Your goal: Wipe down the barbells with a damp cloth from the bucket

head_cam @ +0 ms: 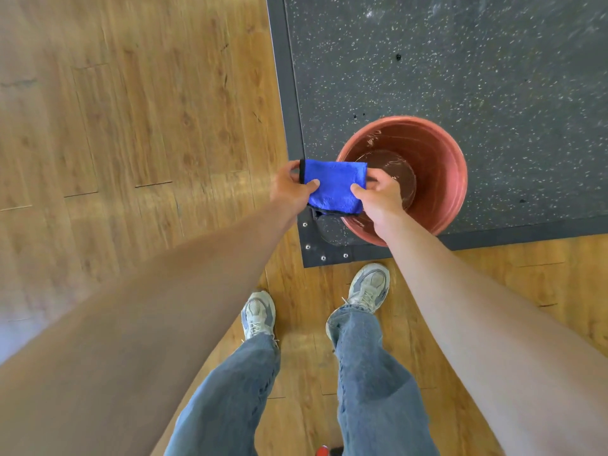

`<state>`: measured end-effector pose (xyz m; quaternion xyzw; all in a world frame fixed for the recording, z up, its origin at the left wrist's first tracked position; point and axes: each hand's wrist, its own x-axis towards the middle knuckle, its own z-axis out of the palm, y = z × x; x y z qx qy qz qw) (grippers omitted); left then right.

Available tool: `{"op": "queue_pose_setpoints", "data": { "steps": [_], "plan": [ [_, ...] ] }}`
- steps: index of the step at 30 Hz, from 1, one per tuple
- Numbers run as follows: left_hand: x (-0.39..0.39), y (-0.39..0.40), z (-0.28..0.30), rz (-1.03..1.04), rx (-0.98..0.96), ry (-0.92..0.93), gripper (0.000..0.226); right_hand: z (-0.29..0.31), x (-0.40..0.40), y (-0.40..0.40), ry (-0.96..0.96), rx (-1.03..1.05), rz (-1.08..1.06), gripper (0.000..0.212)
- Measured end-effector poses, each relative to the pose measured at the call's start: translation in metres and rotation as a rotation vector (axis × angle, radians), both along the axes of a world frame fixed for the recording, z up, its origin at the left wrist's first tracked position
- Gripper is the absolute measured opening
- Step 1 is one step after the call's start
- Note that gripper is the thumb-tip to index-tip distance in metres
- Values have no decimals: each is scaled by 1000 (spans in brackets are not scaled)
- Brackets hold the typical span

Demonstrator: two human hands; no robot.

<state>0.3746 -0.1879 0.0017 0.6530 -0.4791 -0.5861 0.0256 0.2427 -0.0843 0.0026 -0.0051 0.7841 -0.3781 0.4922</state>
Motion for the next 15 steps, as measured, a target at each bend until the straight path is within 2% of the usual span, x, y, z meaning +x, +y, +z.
{"op": "queue_pose_setpoints", "data": {
  "steps": [3,6,10,12,15],
  "plan": [
    [-6,1,-20,-21,-77,-62,46,-22,1,-6,54,42,18,25],
    [-17,6,-33,-41,-113,-47,44,-43,4,-13,84,73,19,25],
    [-24,13,-40,-54,-168,-66,61,-53,11,-22,117,116,37,22],
    [-21,11,-31,-146,-200,-125,66,-46,11,-26,185,181,49,25],
    [-12,5,-13,-488,-401,-306,66,-22,9,-24,382,257,120,32]
  ]
}}
